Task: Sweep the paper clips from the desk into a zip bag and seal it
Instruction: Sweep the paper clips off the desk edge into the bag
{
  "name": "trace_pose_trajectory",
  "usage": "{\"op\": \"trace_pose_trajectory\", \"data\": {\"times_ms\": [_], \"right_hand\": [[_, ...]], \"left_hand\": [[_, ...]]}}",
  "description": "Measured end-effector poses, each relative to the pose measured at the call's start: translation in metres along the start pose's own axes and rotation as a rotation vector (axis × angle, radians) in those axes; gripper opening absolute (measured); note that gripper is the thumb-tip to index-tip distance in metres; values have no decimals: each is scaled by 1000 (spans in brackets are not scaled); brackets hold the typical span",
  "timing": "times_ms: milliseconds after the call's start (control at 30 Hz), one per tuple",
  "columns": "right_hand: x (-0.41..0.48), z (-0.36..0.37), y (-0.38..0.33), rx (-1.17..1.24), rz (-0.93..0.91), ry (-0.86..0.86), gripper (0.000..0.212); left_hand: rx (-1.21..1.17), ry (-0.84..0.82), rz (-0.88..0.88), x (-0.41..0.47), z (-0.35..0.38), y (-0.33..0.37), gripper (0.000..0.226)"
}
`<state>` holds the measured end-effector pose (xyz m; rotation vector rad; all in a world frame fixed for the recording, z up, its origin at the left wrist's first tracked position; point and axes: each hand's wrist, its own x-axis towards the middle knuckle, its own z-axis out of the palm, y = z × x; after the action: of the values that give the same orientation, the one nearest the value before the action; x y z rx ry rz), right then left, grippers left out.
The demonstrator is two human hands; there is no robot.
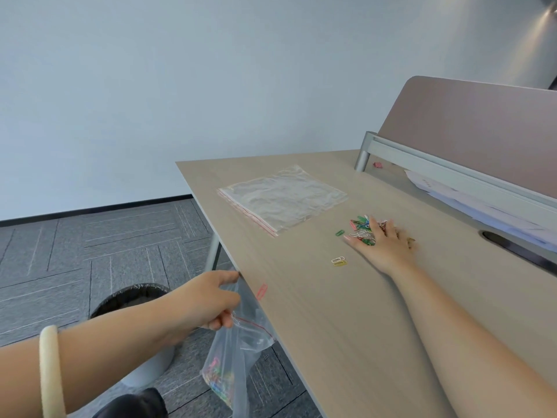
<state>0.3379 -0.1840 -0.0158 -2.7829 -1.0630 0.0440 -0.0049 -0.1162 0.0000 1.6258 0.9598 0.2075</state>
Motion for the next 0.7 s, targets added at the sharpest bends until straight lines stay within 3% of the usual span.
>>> {"op": "trace_pose_trajectory", "data": {"times_ms": [100,233,400,700], "right_hand": [[0,0,-1,13,-92,-4,87],[-11,1,-3,199,-259,89,50],[-36,5,-10,318,-428,77,27],[-99,1,-68,529,-750,-104,23]], "left_hand": [[6,8,-8,1,-1,0,63],[10,23,-5,2,1,0,64],[8,30,-1,2,2,-1,63],[-9,28,-16,0,3,-7,67]]}}
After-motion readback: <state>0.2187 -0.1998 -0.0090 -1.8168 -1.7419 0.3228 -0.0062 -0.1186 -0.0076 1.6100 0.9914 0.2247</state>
